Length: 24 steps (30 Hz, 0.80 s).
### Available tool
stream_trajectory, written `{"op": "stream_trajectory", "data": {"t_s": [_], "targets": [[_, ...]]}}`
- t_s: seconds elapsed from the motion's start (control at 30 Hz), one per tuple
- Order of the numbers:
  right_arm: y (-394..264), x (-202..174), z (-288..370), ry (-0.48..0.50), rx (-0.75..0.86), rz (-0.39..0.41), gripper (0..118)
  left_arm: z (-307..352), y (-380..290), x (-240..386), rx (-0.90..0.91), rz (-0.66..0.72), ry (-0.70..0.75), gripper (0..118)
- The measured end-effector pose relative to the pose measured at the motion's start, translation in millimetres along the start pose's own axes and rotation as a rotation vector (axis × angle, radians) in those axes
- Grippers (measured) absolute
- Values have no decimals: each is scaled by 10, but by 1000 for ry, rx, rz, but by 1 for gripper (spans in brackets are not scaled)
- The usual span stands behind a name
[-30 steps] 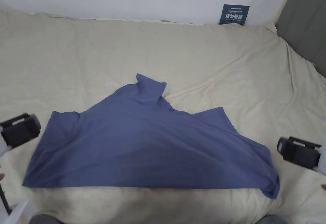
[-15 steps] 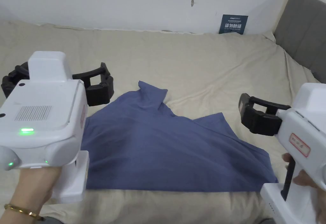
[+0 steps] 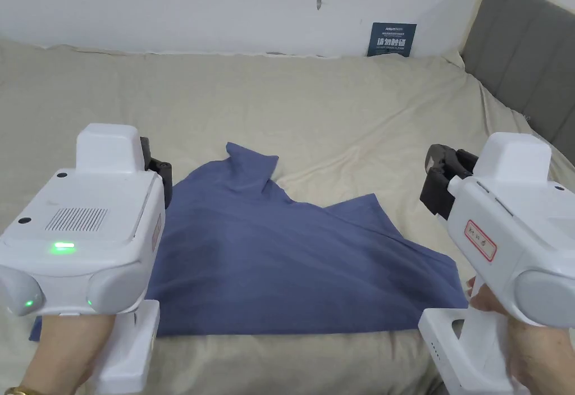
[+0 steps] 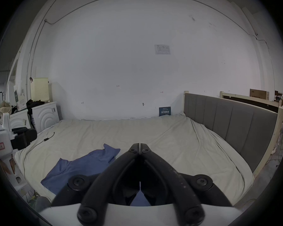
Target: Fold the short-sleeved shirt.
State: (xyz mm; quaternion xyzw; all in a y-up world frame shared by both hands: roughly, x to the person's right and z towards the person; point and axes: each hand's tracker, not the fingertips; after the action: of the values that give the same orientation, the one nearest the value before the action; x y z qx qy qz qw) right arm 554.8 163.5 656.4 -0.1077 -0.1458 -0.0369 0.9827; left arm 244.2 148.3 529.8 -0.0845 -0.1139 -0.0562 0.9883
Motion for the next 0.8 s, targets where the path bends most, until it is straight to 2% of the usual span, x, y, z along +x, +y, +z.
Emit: {"op": "stream_trajectory", "data": {"t_s": [0.13,0.27,0.3,0.33,0.37,0.47,0.5,0.57,0.7,0.8], "targets": [[14,-3,-4,20,-18,-14,1,-206,54,-7,-54,16,-34,0],[25,7,-13,30,-24,-28,1,-731,258,22,-163,5,-99,0],[29,10,-10,28,-26,-25,1,-887,307,44,-194,-14,-117,4],[27,24,-24,24,-29,-24,1,-1069,356,60,-234,-43,-131,14],[22,46,-44,22,-29,-28,1,-1247,395,73,-253,-48,-146,35],[27,124,-144,25,-59,-54,1,-1793,486,153,-361,-58,-118,114],[27,147,-186,23,-66,-58,1,-1986,503,153,-388,-33,-139,118],[23,184,-274,9,-80,-52,1,-2349,546,210,-431,-31,-176,118],[-40,275,-549,-2,-142,-32,1,-3186,372,372,-638,-186,-224,118],[-133,352,-773,-6,-203,-50,1,-3691,49,436,-785,-216,-220,118]]}}
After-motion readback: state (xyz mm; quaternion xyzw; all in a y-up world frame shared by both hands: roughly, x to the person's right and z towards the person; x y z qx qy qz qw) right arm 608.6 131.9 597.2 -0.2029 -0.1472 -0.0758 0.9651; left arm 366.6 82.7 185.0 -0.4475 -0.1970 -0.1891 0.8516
